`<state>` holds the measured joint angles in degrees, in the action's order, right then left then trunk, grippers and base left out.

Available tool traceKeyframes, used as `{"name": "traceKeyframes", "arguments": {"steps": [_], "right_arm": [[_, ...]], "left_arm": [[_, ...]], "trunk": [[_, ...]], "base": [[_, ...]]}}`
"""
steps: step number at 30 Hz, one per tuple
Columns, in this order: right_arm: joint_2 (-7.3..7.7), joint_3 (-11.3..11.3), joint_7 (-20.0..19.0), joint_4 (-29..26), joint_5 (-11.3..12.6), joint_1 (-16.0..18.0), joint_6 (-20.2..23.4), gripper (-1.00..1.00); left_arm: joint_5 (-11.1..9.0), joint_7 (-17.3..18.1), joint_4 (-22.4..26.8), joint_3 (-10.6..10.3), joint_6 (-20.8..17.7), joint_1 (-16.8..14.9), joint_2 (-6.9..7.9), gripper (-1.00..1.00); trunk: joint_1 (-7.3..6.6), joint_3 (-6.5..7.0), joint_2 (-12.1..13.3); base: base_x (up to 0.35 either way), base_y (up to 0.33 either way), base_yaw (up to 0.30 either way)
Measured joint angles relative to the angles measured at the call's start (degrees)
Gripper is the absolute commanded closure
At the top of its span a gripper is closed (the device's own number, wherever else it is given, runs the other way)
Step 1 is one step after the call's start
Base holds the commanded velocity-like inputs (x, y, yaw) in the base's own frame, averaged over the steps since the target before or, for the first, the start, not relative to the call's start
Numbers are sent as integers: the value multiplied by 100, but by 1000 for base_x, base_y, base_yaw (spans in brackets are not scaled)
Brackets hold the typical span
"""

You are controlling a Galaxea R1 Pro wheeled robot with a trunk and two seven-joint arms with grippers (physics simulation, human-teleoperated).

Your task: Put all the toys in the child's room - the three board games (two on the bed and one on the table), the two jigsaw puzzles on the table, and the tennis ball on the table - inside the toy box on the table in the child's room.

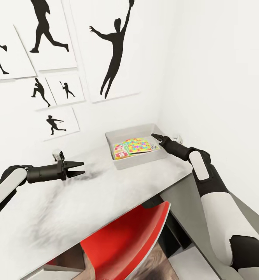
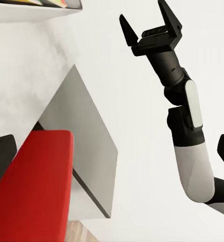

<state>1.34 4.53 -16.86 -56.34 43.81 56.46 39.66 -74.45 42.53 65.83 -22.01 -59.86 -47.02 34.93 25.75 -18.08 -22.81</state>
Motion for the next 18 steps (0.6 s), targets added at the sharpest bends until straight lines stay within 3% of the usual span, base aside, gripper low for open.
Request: {"name": "traceKeyframes", "arguments": {"steps": [9, 18], "right_arm": [[0, 0, 0, 2, 0, 0, 0, -100], [2, 4, 0, 0, 1, -1, 0, -100]], "left_arm": [[-1, -4, -3, 0, 0, 0, 0, -100], [-2, -4, -5, 55, 0, -13, 62, -100]], "trunk": [[1, 60, -1], [0, 117, 0]], "base": [[-52, 0, -15], [-15, 0, -132]]}}
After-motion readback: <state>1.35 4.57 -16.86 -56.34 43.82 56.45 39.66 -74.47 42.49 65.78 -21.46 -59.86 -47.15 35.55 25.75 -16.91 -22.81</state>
